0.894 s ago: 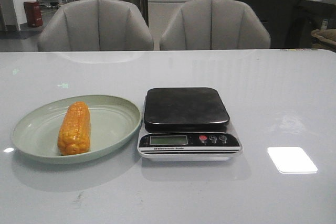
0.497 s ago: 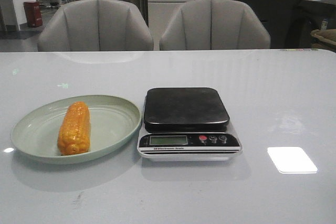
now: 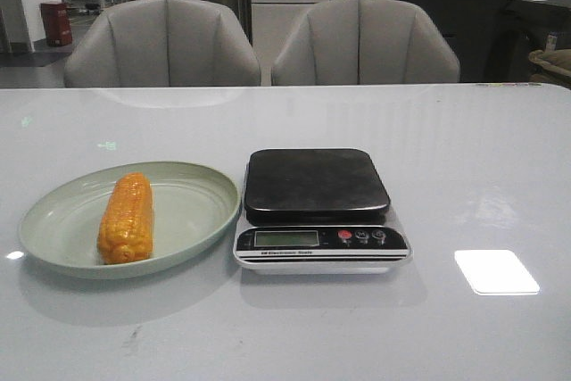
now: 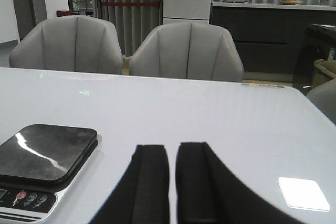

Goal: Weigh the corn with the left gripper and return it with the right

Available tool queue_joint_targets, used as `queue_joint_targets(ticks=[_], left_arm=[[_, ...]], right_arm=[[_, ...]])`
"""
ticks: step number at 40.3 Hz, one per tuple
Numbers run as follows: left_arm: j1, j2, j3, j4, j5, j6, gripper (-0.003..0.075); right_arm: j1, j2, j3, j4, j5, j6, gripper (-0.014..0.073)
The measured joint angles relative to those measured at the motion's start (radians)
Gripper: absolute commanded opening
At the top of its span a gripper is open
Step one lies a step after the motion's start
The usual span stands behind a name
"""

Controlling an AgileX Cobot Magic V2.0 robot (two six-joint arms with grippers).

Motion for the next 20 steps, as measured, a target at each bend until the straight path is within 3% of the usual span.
queue_joint_targets(ticks=[6,20], left_arm=[[0.0,0.0,-0.035,0.0,-0.046,0.0,0.0132],[0.0,0.157,-0.346,-0.016,0.265,0.0,0.0132]], right_arm=[[0.0,0.0,0.0,0.0,0.0,0.0,0.0213],[0.0,0.0,0.0,0.0,0.0,0.0,0.0213]])
